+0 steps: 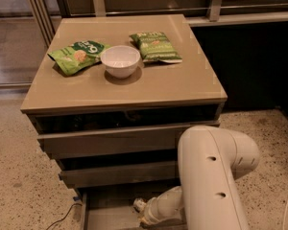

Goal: Pick 7up can from bottom drawer and place on counter

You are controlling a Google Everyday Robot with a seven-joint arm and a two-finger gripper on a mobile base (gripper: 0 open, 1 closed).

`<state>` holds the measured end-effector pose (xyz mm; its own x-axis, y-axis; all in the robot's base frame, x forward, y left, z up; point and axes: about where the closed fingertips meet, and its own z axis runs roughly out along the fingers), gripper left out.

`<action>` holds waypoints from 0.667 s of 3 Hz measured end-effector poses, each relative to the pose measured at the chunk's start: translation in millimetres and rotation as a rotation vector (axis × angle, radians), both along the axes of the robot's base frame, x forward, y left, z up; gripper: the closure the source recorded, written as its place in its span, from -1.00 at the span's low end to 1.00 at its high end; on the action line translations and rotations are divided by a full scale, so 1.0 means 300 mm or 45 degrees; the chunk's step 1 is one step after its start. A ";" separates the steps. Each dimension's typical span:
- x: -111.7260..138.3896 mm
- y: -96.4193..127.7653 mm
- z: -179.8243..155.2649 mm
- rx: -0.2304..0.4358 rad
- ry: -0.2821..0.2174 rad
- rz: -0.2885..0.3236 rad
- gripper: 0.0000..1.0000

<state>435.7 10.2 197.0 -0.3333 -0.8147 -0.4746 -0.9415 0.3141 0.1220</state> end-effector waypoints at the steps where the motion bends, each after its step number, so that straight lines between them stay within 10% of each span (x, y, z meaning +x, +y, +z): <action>1: 0.017 0.022 -0.006 0.014 -0.025 0.015 1.00; 2: 0.072 0.014 -0.015 0.010 -0.073 -0.002 1.00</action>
Offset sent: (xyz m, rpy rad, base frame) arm 0.0302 0.0063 -0.0021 0.0102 -0.0880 -0.0041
